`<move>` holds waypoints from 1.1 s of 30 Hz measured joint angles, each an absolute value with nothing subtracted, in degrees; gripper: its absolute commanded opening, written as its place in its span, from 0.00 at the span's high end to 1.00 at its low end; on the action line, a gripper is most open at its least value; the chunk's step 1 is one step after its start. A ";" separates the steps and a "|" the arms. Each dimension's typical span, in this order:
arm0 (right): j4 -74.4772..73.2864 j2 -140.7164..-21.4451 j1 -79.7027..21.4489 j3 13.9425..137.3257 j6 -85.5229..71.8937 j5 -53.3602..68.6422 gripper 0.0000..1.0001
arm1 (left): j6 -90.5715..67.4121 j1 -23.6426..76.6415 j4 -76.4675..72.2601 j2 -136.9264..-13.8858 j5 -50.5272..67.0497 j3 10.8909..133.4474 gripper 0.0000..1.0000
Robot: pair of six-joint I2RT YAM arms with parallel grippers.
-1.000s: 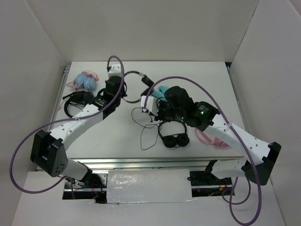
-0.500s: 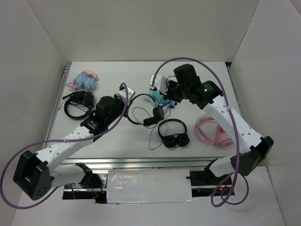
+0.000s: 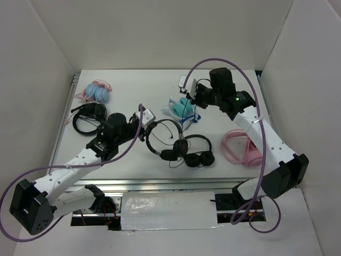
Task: Wrap the headphones
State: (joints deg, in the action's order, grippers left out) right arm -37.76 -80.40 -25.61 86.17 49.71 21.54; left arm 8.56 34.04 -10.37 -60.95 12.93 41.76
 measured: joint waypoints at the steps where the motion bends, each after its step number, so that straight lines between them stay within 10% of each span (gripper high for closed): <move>1: -36.51 -80.42 -25.50 84.93 49.28 22.13 1.00 | 8.51 34.06 -10.24 -60.51 13.76 41.76 1.00; 33: -15.33 -93.32 -28.49 84.23 28.97 22.31 0.92 | 7.31 36.64 -3.95 -59.11 15.38 47.03 1.00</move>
State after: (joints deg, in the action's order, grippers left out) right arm -15.33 -93.32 -28.49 84.23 28.97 22.31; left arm 7.31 36.64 -3.95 -59.11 15.38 47.03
